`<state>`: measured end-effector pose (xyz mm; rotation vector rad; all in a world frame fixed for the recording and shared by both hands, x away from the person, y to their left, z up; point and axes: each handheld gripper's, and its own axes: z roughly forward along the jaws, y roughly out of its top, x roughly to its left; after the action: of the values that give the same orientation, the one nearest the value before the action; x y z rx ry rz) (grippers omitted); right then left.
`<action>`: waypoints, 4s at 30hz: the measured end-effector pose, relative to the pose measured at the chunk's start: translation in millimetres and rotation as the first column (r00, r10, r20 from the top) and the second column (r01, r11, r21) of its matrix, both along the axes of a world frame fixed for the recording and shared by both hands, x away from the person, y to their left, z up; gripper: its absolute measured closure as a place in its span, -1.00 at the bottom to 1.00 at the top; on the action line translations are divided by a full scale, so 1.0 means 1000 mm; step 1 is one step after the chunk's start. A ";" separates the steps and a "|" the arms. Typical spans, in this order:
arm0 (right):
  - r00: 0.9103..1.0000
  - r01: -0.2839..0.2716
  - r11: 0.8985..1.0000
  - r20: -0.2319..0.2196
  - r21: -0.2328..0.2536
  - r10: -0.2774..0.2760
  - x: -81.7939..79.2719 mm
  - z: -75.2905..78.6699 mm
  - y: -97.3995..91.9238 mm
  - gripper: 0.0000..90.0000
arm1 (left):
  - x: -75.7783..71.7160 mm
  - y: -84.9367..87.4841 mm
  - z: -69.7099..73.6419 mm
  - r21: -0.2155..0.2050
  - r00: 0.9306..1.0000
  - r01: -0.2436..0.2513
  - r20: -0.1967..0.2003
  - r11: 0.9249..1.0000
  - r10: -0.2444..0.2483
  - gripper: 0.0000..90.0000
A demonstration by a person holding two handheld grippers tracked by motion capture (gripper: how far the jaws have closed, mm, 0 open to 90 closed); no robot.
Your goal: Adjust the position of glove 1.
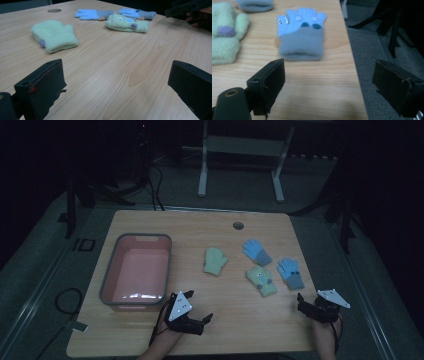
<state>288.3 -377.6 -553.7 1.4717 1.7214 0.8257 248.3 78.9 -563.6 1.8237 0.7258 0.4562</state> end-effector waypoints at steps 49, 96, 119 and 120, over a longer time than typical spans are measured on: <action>0.990 -0.121 0.991 -0.067 0.065 0.125 0.025 0.075 0.045 -0.67 | 0.001 0.003 0.000 -0.022 1.000 -0.018 -0.016 1.000 0.017 -0.98; 0.906 -0.411 0.909 -0.078 0.065 0.415 0.101 0.093 0.188 -0.29 | 0.001 0.003 0.000 -0.022 1.000 -0.012 -0.015 1.000 0.012 -0.98; 0.866 -0.459 0.882 -0.167 0.109 0.471 0.132 0.066 0.269 0.05 | 0.000 0.002 0.000 -0.014 1.000 -0.007 -0.005 1.000 0.007 -0.98; 0.867 -0.454 0.884 -0.172 0.114 0.467 0.134 0.062 0.271 0.07 | 0.000 0.002 0.000 -0.011 1.000 -0.006 -0.004 1.000 0.006 -0.98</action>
<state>422.7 -106.4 -491.8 1.2278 2.2664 1.0204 248.0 81.0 -563.7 1.8127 0.7361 0.4515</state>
